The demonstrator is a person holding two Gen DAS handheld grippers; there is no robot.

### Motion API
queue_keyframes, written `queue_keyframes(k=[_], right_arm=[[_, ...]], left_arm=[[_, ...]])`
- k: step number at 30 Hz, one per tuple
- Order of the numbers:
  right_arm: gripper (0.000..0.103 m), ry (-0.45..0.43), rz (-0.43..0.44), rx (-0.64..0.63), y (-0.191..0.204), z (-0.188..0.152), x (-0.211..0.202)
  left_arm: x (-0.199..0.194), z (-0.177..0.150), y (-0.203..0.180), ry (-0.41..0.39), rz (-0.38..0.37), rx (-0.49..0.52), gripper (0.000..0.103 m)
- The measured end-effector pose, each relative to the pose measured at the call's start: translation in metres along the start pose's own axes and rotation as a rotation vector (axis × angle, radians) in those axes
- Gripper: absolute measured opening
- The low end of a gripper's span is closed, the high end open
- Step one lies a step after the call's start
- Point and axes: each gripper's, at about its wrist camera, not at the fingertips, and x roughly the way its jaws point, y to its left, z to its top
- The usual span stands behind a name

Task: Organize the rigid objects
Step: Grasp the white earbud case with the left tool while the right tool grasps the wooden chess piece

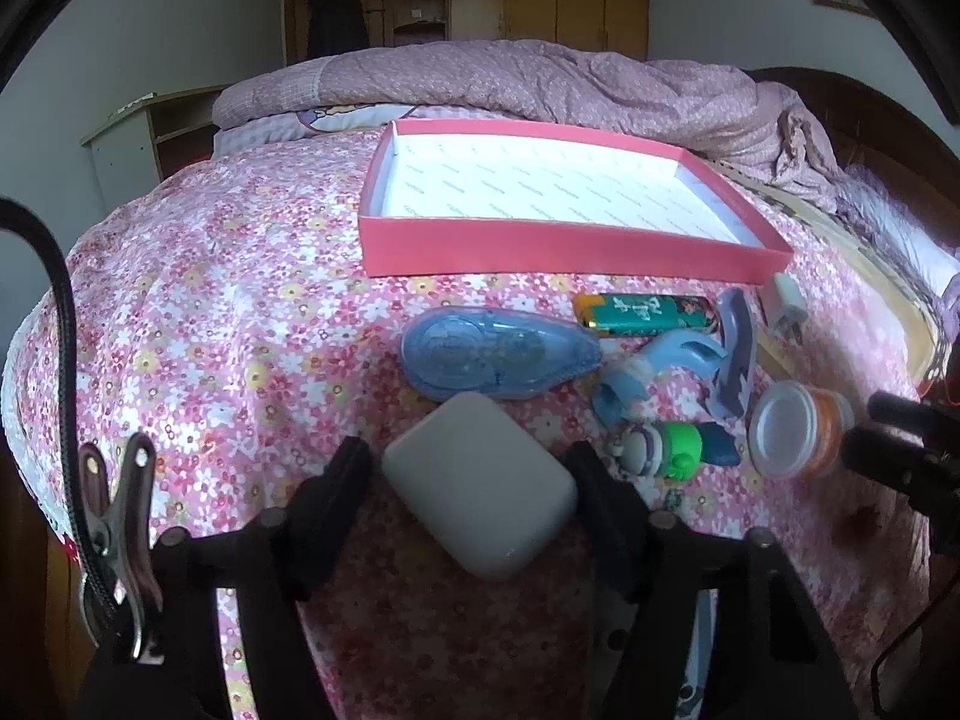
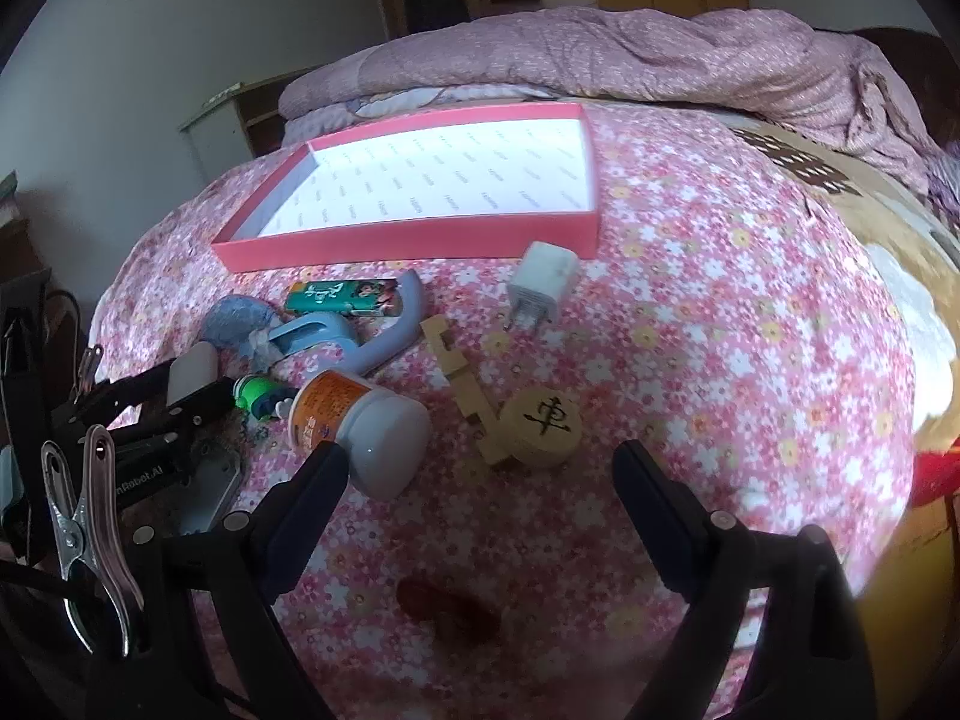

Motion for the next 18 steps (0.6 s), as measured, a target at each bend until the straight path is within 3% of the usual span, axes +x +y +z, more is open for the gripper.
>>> queue_keyframes(k=[10,18], right_arm=[[0.072,-0.039,0.047,0.023,-0.008,-0.005,-0.013],[0.066,-0.039,0.102,0.089,-0.019,-0.005,-0.015]], left_arm=[[-0.001,-0.001,0.001,-0.006,-0.007,0.000,0.069],[-0.003,-0.002,0.003,-0.009,-0.016,-0.010,0.064]])
